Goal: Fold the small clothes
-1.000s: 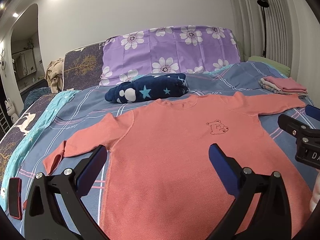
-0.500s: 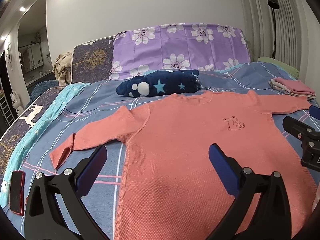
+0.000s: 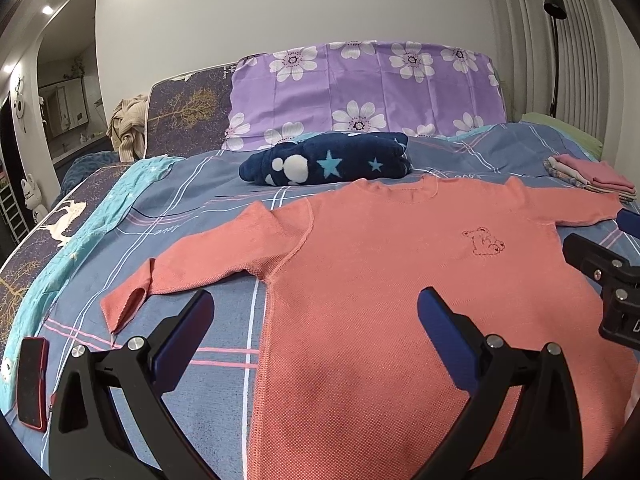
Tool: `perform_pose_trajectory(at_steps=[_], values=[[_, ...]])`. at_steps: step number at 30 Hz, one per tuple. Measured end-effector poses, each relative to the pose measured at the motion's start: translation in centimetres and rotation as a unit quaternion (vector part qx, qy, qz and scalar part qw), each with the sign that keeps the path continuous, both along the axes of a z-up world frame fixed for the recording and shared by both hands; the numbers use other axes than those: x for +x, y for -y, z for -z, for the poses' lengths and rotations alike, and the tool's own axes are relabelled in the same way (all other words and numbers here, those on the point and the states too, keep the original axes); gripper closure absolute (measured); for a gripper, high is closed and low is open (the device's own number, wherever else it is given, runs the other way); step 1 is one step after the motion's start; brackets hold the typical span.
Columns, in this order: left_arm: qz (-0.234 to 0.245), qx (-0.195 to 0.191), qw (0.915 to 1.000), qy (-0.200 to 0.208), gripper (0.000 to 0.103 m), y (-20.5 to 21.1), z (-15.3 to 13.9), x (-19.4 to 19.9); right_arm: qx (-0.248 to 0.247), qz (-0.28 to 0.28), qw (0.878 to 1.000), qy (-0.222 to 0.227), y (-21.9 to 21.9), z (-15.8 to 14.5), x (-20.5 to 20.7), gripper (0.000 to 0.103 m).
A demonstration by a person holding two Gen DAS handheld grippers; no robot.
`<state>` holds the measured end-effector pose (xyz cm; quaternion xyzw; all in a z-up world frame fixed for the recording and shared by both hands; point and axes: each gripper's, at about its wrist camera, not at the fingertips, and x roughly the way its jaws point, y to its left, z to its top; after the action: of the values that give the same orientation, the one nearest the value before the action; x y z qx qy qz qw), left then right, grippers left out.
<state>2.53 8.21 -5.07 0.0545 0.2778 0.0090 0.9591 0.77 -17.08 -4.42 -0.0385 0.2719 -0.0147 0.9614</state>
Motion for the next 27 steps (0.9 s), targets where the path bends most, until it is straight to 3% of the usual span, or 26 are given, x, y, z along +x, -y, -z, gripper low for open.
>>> perform_pose_trajectory(at_steps=[12, 19, 27], values=[[-0.003, 0.002, 1.0000, -0.003, 0.001, -0.3, 0.4, 0.3, -0.002, 0.005, 1.000, -0.007, -0.1, 0.5, 0.6, 0.002], [-0.002, 0.007, 0.9999, -0.012, 0.011, -0.2, 0.8, 0.5, -0.002, 0.010, 1.000, -0.011, 0.0, 0.8, 0.8, 0.002], [0.003, -0.004, 0.9999, -0.011, 0.015, -1.0, 0.7, 0.6, -0.004, 0.016, 1.000, -0.011, 0.0, 0.9, 1.1, 0.002]])
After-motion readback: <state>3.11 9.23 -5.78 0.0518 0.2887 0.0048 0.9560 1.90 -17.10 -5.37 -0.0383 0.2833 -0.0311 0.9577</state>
